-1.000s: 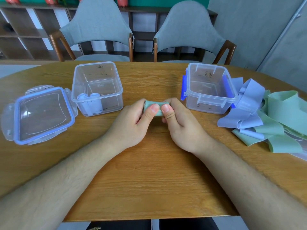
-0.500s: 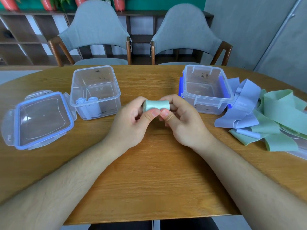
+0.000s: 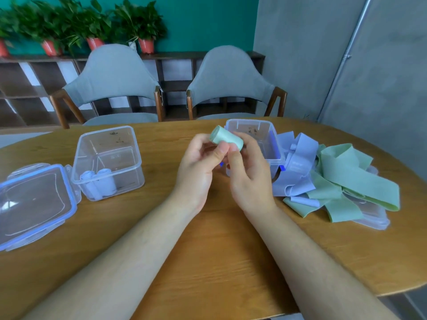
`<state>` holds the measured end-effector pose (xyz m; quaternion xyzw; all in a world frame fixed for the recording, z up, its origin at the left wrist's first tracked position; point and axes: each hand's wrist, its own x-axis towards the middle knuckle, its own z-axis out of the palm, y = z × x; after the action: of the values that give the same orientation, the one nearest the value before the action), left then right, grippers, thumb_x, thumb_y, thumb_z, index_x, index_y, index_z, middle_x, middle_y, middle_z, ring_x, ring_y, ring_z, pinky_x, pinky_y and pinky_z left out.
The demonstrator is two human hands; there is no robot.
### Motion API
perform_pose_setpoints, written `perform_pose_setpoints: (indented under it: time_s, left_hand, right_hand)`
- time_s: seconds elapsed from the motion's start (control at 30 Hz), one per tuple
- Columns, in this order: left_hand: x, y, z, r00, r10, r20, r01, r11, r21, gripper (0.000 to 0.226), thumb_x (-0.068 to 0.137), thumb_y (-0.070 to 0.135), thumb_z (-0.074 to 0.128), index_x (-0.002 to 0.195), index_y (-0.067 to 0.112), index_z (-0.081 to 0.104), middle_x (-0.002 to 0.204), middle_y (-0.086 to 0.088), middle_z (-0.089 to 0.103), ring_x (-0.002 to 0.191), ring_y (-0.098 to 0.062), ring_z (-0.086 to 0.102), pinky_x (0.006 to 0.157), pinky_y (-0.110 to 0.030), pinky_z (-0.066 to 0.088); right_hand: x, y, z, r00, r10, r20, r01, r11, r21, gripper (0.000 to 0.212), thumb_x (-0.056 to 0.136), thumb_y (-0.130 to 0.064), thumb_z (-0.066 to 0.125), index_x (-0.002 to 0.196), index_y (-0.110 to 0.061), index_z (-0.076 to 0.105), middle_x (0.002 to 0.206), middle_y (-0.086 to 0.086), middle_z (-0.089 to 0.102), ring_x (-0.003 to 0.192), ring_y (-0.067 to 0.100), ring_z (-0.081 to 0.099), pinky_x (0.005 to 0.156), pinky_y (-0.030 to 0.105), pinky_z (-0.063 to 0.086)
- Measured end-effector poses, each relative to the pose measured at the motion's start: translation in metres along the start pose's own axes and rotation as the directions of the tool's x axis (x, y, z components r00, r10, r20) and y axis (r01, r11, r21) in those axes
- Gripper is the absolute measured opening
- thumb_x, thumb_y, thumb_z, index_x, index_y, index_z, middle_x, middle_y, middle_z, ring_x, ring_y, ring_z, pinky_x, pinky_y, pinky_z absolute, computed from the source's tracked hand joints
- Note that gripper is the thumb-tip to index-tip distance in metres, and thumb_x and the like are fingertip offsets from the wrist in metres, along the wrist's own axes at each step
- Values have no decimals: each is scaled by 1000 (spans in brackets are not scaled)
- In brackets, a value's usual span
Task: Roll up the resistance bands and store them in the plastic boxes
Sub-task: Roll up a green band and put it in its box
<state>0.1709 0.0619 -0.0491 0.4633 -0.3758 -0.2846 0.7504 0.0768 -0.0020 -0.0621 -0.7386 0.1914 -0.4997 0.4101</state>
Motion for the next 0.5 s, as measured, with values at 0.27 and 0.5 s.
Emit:
perform_pose_setpoints:
  time_s: [0.27, 0.5]
  left_hand:
    - [3, -10, -8, 984, 179, 8, -174, 941, 291, 25, 98, 16, 60, 123, 15, 59, 114, -1, 70, 109, -13, 66, 91, -28, 53]
    - [3, -18, -13, 942, 282, 180, -334, 761, 557, 31, 104, 12, 48, 133, 9, 61, 108, -2, 59, 106, -10, 58, 90, -15, 44]
  right_hand:
    - [6, 6, -8, 976, -211, -61, 193, 957, -218, 46, 98, -27, 54, 141, -13, 53, 125, 0, 58, 117, 18, 53, 97, 42, 47]
    - [33, -20, -29, 975, -23, 220, 73, 973, -220, 26, 89, -20, 70, 114, -25, 73, 104, -17, 66, 95, 2, 62, 81, 27, 53]
